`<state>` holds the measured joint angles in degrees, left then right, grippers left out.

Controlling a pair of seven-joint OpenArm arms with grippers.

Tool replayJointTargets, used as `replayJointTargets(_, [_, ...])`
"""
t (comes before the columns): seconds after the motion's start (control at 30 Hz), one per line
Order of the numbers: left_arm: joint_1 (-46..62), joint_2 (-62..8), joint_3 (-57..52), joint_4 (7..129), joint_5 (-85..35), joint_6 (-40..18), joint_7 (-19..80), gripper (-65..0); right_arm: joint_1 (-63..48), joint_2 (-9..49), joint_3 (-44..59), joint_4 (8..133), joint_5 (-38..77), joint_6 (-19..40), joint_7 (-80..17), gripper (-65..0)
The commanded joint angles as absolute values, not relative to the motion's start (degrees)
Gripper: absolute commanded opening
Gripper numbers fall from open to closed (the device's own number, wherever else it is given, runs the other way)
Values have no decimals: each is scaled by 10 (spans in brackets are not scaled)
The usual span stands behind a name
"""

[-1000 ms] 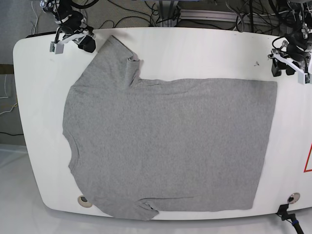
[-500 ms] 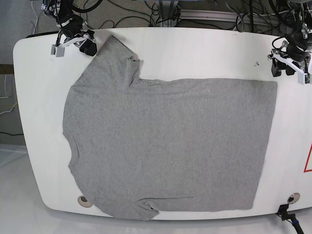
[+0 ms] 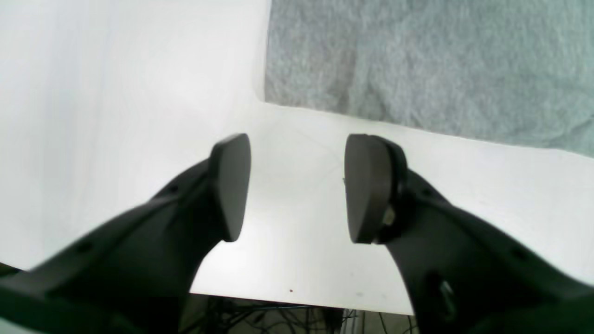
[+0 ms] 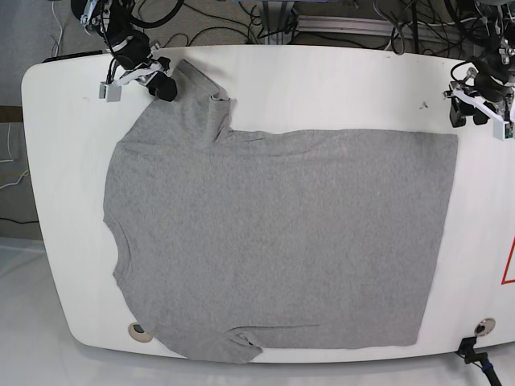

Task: Fold the T-shirt properly
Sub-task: 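Lower the left gripper and pinch the shirt corner at the hem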

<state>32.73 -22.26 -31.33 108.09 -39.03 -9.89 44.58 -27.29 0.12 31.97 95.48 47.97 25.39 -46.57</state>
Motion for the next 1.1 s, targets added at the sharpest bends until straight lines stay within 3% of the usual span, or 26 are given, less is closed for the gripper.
replayJointTargets(0.0, [330,-232,-321,1088,-396,-99,439,-350,-275,1,320,949,472,254,-475,-545])
replayJointTargets(0.37, [305,-226,-314,1044,-398,-106,445,-336,-274,0,316,948,488,257,-473,-648])
replayJointTargets(0.8, [217,-227,-290,870,-413,-122,420,-333,-273,0,320,951,490,257,-469,-650])
replayJointTargets(0.87, [205,-228,-289,853,-422,-138,420,-334,-275,0,319,950,493,256,-470,-650])
replayJointTargets(1.07, [168,-229,-280,799,-445,-261,428,-334,-275,-1,320,948,495,256,-466,-650])
